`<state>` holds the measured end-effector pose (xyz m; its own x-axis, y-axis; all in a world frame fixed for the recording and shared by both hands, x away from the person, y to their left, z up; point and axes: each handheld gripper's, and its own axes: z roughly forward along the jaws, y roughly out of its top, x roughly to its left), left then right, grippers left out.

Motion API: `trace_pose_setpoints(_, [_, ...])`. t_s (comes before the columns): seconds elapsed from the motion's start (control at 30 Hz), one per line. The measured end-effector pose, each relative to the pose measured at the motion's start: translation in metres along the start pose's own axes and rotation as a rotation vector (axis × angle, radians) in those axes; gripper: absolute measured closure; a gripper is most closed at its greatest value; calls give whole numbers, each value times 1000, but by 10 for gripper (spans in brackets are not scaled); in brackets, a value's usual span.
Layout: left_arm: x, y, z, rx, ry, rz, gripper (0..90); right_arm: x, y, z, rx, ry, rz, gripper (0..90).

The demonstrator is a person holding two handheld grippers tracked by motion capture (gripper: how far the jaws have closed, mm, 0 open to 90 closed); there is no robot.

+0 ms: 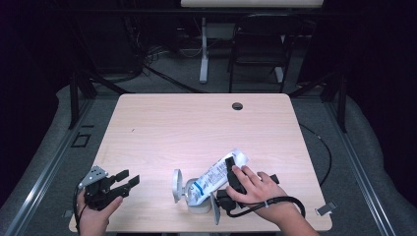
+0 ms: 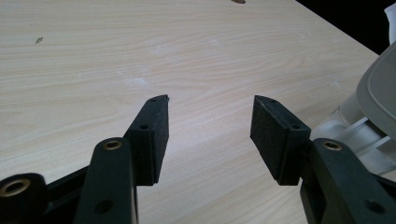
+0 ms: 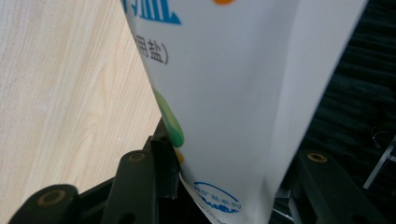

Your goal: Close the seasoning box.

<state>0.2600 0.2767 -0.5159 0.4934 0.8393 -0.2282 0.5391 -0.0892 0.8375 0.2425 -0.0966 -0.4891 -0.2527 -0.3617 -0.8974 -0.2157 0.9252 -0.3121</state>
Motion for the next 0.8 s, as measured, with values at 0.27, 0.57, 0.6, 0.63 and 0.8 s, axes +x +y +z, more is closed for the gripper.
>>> trace_pose_setpoints(0.27, [1, 0, 0, 0, 1, -5, 475, 0, 1, 0, 2, -1, -4, 575])
trace_pose_setpoints(0.57, [1, -1, 0, -4, 3, -7, 475, 0, 1, -1, 1, -2, -5, 580])
trace_pose_setpoints(0.6, [1, -1, 0, -4, 3, -7, 475, 0, 1, -1, 1, -3, -6, 580])
trace_pose_setpoints(0.63, [1, -1, 0, -4, 3, -6, 475, 0, 1, -1, 1, -3, -6, 580])
trace_pose_setpoints(0.8, [1, -1, 0, -4, 3, -7, 475, 0, 1, -1, -2, -1, -5, 584])
